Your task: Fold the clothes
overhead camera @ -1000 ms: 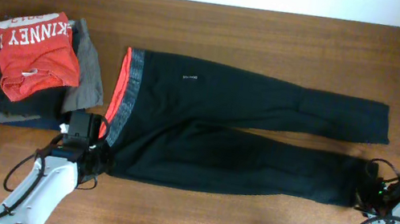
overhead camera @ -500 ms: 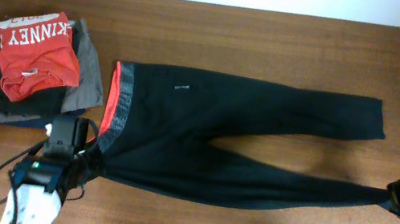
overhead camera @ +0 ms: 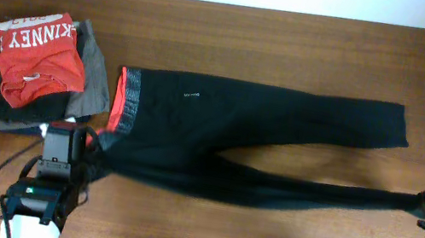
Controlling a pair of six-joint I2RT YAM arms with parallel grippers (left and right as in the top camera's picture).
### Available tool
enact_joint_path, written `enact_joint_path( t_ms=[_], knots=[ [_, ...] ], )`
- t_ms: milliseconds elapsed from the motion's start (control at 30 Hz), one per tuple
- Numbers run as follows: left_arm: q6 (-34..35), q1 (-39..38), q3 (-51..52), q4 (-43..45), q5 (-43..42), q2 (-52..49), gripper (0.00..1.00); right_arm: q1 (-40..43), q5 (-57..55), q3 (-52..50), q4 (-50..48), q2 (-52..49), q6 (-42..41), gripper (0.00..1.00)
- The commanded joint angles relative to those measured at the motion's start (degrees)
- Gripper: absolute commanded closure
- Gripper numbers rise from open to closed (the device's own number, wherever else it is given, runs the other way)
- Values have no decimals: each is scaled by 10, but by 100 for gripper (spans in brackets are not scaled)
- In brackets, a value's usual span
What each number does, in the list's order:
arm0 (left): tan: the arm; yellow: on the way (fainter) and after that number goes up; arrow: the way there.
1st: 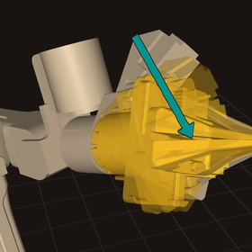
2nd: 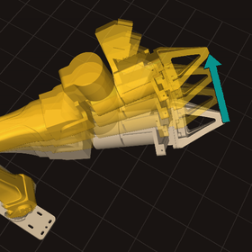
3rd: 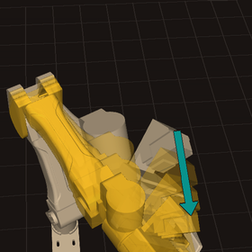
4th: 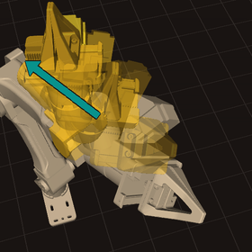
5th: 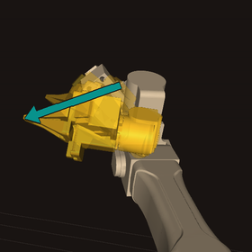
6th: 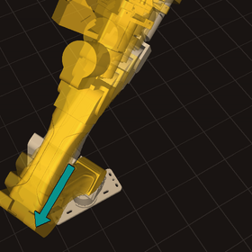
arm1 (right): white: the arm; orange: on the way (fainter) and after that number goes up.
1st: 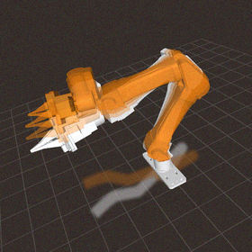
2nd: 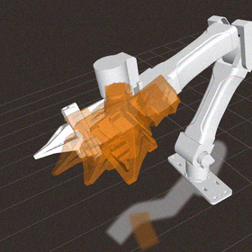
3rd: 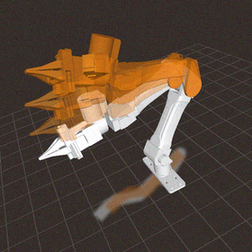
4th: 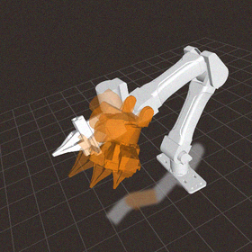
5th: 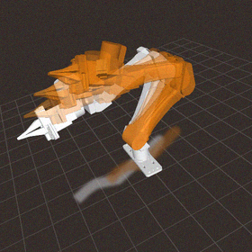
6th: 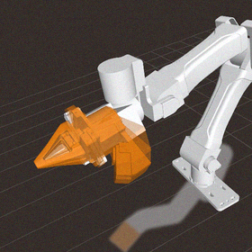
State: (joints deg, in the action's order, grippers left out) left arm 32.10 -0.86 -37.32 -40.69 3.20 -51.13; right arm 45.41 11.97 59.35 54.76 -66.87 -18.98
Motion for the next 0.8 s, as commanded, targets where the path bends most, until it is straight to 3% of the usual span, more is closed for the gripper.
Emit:
enact_joint_path(
  t_ms=[0,233,467,767],
  knots=[
    [-4,3,-9,69,7,-14,99,-29,-2,43,-21,-30,7,96],
    [2,3,-9,200,7,-116,100,-75,-8,130,-23,-156,7,96],
    [2,3,-9,391,-2,-245,99,-120,-38,236,-28,-298,7,96],
    [2,3,-9,504,-9,-329,100,-129,-38,246,-89,-351,5,96]
  ],
)
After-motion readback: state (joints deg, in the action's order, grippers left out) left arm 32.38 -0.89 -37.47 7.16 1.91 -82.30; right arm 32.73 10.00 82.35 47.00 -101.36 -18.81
